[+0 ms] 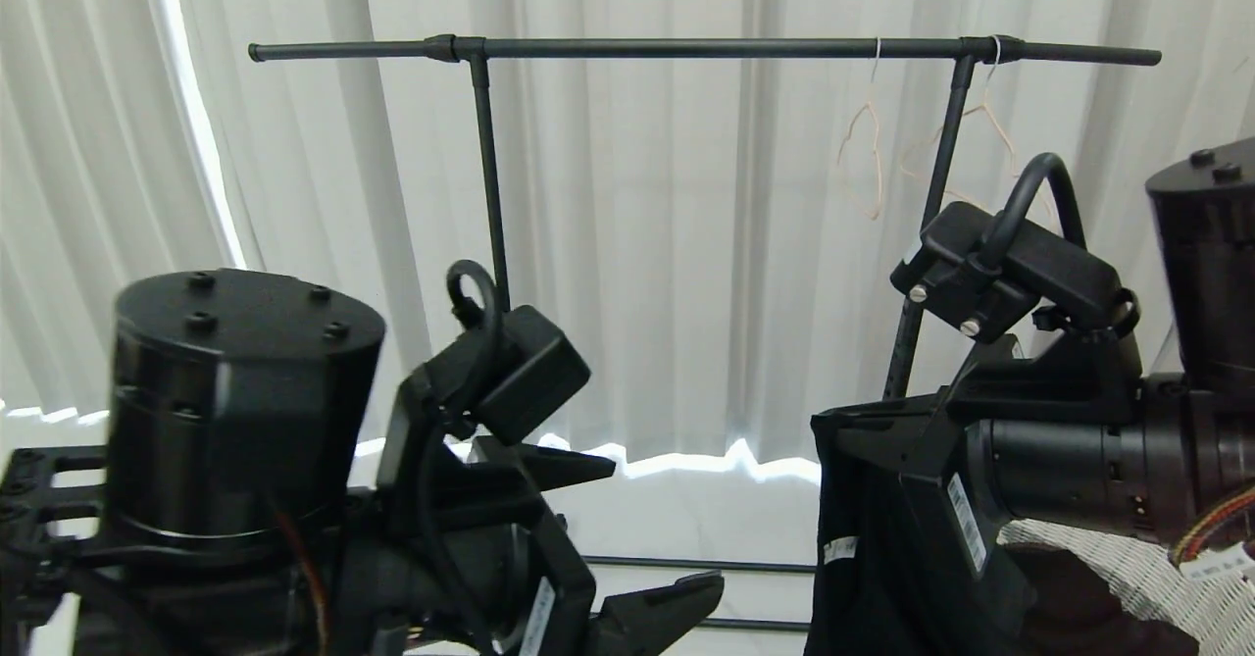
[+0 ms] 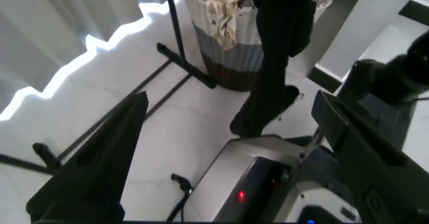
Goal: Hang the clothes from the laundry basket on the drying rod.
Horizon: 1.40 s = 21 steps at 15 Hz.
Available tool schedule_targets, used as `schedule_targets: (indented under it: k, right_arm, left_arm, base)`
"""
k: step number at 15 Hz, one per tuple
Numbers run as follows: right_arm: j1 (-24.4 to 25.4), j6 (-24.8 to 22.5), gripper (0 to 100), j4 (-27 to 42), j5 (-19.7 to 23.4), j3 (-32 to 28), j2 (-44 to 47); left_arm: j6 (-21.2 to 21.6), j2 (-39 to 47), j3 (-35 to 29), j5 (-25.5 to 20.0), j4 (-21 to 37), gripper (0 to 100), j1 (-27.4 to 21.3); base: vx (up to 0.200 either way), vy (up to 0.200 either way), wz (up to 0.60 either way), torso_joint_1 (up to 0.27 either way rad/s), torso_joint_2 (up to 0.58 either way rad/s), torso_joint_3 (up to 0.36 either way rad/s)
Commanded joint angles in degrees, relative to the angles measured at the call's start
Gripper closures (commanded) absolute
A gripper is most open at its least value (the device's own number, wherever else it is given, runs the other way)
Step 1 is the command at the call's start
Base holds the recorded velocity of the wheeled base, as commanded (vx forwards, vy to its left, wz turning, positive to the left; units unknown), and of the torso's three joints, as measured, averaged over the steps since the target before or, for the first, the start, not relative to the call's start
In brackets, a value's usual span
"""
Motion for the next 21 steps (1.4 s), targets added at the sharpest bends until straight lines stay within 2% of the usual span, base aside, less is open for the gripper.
schedule_targets:
  k: [1, 4, 7, 10, 11, 13, 16, 19, 21]
  right_arm:
    - [0.21, -0.04, 100, -0.03, 0.3, -0.92, -0.1]
    - [0.21, -0.04, 100, -0.03, 0.3, -2.15, -0.19]
    - [0.48, -0.04, 100, -0.03, 0.38, -2.33, -0.28]
    - [0.48, -0.04, 100, -0.03, 0.38, -2.33, -0.63]
    - [0.48, -0.04, 100, -0.03, 0.38, -2.33, -0.72]
    - [0.48, -0.04, 100, 0.06, 0.38, -2.24, -1.16]
    - [0.48, -0.04, 100, 0.32, 0.38, -2.06, -1.86]
    - [0.48, -0.22, 100, 0.24, 0.38, -2.24, -2.04]
    - [0.48, -0.57, 100, 0.32, 0.38, -2.24, -2.39]
  left_arm:
    - [-0.06, 7.22, -0.4, -0.12, -3.5, 0, -0.71]
    - [-0.15, 9.41, -0.66, -1.79, -6.31, 0, -2.82]
    - [-0.23, 12.58, -3.03, -3.64, -6.49, 0, -1.42]
    - [-2.69, 17.67, -4.79, -3.11, -10.97, 0, -0.8]
    - [-2.69, 19.08, -4.7, -1.44, -12.03, 0, -0.8]
    - [-2.43, 20.22, -3.82, 6.03, -12.29, 0, -0.62]
    - [-2.17, 18.55, -1.28, 7.17, -12.29, 0, 1.31]
    - [3.81, 16.18, 3.38, 7.17, -12.29, 0, 2.63]
    - [6.36, 15.48, 4.35, 7.08, -12.29, 0, 3.59]
  base:
    - [0.0, 0.0, 0.0, 0.0, 0.0, 0.0]
    - [0.0, 0.0, 0.0, 0.0, 0.0, 0.0]
    - [0.0, 0.0, 0.0, 0.0, 0.0, 0.0]
    - [0.0, 0.0, 0.0, 0.0, 0.0, 0.0]
    - [0.0, 0.0, 0.0, 0.0, 0.0, 0.0]
    - [0.0, 0.0, 0.0, 0.0, 0.0, 0.0]
    - [0.0, 0.0, 0.0, 0.0, 0.0, 0.0]
    - [0.0, 0.0, 0.0, 0.0, 0.0, 0.0]
    - [0.0, 0.0, 0.0, 0.0, 0.0, 0.0]
